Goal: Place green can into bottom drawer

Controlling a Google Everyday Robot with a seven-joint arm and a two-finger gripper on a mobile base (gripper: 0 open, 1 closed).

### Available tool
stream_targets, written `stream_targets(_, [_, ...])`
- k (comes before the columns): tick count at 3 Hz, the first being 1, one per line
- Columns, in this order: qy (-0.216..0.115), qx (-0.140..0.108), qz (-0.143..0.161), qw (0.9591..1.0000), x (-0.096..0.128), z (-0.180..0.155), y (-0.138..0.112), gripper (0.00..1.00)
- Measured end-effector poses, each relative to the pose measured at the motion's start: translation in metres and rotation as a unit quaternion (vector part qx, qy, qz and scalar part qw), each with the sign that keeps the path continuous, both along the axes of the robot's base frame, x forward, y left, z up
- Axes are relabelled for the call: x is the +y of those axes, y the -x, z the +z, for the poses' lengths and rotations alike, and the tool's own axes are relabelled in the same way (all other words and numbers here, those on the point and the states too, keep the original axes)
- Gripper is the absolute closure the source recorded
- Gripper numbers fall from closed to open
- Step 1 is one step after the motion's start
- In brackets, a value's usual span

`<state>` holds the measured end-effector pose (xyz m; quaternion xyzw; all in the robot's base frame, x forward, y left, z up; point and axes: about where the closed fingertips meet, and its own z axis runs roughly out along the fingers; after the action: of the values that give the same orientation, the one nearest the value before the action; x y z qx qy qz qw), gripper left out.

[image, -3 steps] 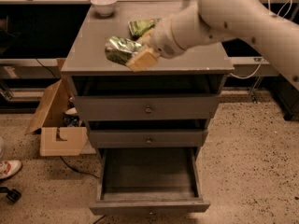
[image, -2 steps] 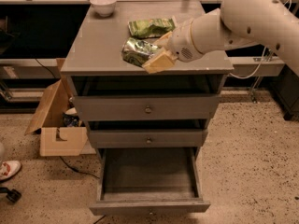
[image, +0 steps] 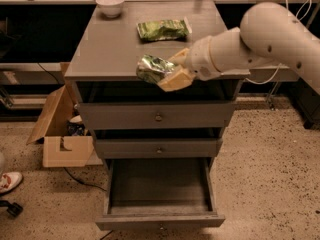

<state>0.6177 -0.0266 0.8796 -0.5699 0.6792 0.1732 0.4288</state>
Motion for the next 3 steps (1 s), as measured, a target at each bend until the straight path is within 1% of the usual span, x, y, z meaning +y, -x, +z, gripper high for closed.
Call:
stream_targets(1, [-0.019,0.023,0.004,0.9995,-0.024,-0.066,0.016,1.0])
stream_targets(2, [-0.049,0.06,-0.002,0.997,-0.048,-0.162,0.034,1.0])
stream_targets(3, [-0.083,0.088,-0.015,0.9925,-0.057,-0.227,0.046,1.0])
